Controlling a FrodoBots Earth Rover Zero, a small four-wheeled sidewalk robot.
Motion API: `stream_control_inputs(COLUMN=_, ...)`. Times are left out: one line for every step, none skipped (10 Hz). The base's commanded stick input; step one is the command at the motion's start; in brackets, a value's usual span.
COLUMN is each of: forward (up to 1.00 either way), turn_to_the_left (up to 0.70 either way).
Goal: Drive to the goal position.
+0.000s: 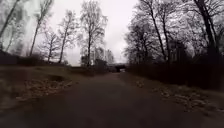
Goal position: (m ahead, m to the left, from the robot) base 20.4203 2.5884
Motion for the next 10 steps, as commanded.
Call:
stream_control_inputs(forward=0.70, turn_to_the_left=0.00)
stream_control_inputs(forward=0.70, turn_to_the_left=0.00)
stream_control_inputs(forward=0.70, turn_to_the_left=0.00)
stream_control_inputs(forward=0.70, turn_to_the_left=0.00)
stream_control_inputs(forward=0.70, turn_to_the_left=0.12)
stream_control_inputs(forward=0.70, turn_to_the_left=0.14)
stream_control_inputs(forward=0.70, turn_to_the_left=0.14)
stream_control_inputs(forward=0.70, turn_to_the_left=0.04)
stream_control_inputs(forward=0.70, turn_to_the_left=0.00)
stream_control_inputs(forward=0.70, turn_to_the_left=0.00)
